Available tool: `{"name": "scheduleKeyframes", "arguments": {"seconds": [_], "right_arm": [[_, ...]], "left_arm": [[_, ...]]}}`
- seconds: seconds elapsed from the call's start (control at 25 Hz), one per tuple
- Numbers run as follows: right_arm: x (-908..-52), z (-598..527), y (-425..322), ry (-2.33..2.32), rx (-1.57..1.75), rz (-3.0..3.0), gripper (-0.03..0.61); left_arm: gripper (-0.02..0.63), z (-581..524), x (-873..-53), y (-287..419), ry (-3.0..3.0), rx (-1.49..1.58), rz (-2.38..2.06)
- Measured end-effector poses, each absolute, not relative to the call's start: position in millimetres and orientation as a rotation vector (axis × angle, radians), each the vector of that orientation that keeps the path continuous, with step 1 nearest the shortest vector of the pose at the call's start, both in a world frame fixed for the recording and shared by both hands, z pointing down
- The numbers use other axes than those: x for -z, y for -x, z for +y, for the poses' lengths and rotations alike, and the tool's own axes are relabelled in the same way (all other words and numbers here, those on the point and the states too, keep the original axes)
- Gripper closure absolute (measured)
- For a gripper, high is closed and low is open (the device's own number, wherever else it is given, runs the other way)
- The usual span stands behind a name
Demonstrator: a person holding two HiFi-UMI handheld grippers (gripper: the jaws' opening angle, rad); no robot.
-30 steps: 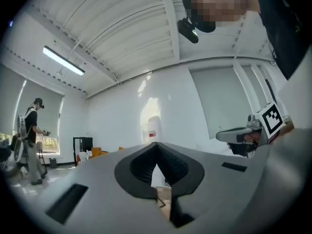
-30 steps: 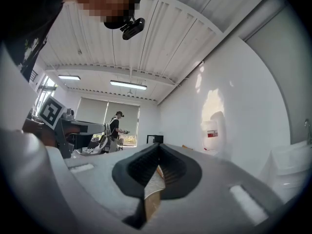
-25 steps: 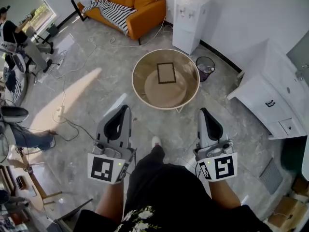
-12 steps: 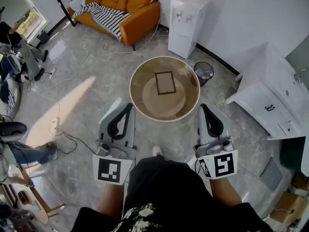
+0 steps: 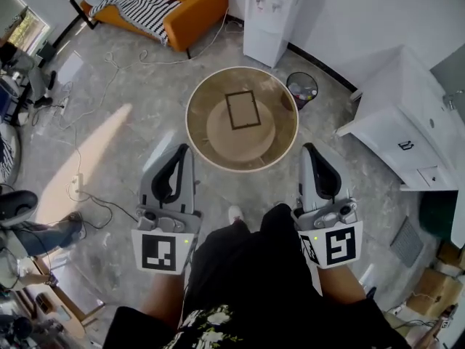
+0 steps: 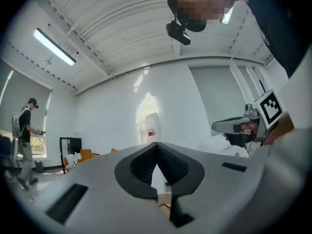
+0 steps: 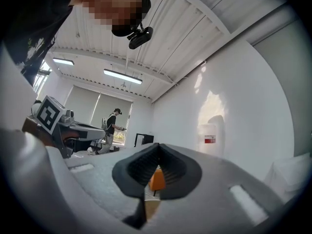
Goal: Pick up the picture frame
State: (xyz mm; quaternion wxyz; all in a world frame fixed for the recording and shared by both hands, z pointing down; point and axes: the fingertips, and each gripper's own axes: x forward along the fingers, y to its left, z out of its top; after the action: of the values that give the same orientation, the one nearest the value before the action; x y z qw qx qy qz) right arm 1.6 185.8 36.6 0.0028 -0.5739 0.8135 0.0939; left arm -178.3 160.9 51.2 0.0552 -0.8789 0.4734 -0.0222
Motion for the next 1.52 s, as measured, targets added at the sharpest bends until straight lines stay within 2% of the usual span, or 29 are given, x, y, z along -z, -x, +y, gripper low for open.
{"name": "scheduleKeyframes", "arguments": {"seconds": [0.6,0.96,1.2,1.52], "right_arm": [[-36,69,-60,1.525,-0.419,2.585,0.581],[-40,-16,-104,1.414,-0.296,2.695,0.581],[-87,-63,-127,1.374,-0.21,2.819,0.581],[-182,-111,-103,1.393,-0.072,2.949,0.58]], "left_arm": [[0.614,61,-63,101,2.554,0.178,1.558],[0.614,-3,-48,55,2.485,0.143,1.686],[0.614,-45,-79,31,2.44,0.207,1.783],[0.614,-97,-163,46,2.527,0.282,1.82]]}}
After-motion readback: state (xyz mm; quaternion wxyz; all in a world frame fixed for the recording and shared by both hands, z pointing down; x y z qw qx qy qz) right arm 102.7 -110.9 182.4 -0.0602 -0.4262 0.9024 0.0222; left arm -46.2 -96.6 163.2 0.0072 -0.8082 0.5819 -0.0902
